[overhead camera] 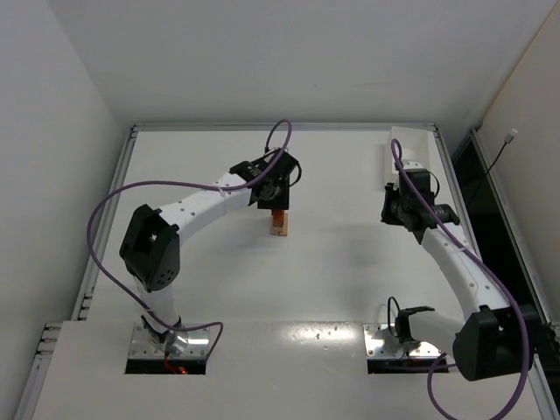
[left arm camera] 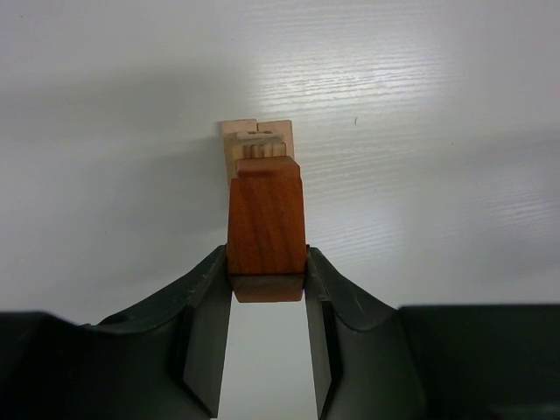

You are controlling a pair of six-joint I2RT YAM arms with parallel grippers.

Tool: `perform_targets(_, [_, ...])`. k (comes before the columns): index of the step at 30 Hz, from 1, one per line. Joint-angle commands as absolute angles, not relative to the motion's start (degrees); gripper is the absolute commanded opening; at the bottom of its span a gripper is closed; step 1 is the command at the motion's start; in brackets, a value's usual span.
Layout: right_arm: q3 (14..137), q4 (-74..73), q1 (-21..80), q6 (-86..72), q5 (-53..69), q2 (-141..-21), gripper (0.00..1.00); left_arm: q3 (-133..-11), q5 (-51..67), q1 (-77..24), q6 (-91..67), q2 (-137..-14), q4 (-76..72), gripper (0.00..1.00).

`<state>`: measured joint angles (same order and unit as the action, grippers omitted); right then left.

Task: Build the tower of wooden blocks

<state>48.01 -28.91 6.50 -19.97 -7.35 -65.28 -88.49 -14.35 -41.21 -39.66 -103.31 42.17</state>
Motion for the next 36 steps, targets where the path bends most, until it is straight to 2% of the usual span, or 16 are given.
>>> perform_targets(1, [47.81,-27.95,5.72,-20.83,-7.21,-64.07,0.16,-88.24,-13.89,-41.66,-39.46,-104.24,40.25,0.0])
perform_targets(6, [47.29,-27.95,5.71,-20.83,-6.68,-63.55,0.16,-88.24,-13.89,-41.66,-38.94,-104.77,40.25,0.0])
perform_targets(12, [47.29,-27.95,5.19,-20.83,-6.68,-63.54,0.16,-88.24,-13.18,-41.66,-38.94,-105.29,40.25,0.05])
perform_targets(16, [47.29,-27.95,5.19,-20.83,-6.68,-63.54,0.16,-88.24,-13.18,-41.66,-38.94,-105.82,40.25,0.18])
perform_targets(17, [47.29,-27.95,5.19,-20.83,-6.68,-63.54,0.16,-88.24,-13.18,-41.66,-38.94,-105.82,40.25,0.28])
perform_targets(19, [47.29,-27.95,5.19,-20.83,-6.15,-63.54,0.16,-88.24,-12.66,-41.66,-38.94,-105.82,39.73,0.41])
perform_targets(22, [47.29,-27.95,5.19,-20.83,-6.15,-63.54,0.16,-88.24,-12.66,-41.66,-38.94,-105.82,39.73,0.48])
perform_targets(23, [47.29,-27.95,5.19,-20.83,-6.15,-63.54,0.16,-88.24,-12.66,-41.66,-38.94,-105.82,39.73,0.55])
perform_targets(25, [47.29,-27.95,5.19,-20.83,-6.15,-63.54,0.16,-88.24,-12.66,-41.66,-38.32,-105.82,39.73,0.64])
perform_targets(26, [47.29,-27.95,5.19,-20.83,-6.15,-63.54,0.16,-88.24,-12.66,-41.66,-38.32,-105.82,39.2,0.73])
perform_targets(28, [47.29,-27.95,5.19,-20.83,-6.15,-63.54,0.16,-88.24,-13.18,-41.66,-37.71,-104.77,39.2,0.81])
perform_targets(34, [45.62,-26.55,5.71,-16.81,-6.68,-61.62,0.16,-92.37,-18.45,-42.28,-32.36,-98.71,35.87,0.87])
perform_targets(36, [43.95,-25.85,6.24,-14.86,-7.21,-61.61,0.21,-95.61,-22.84,-42.28,-29.72,-94.85,34.03,0.93])
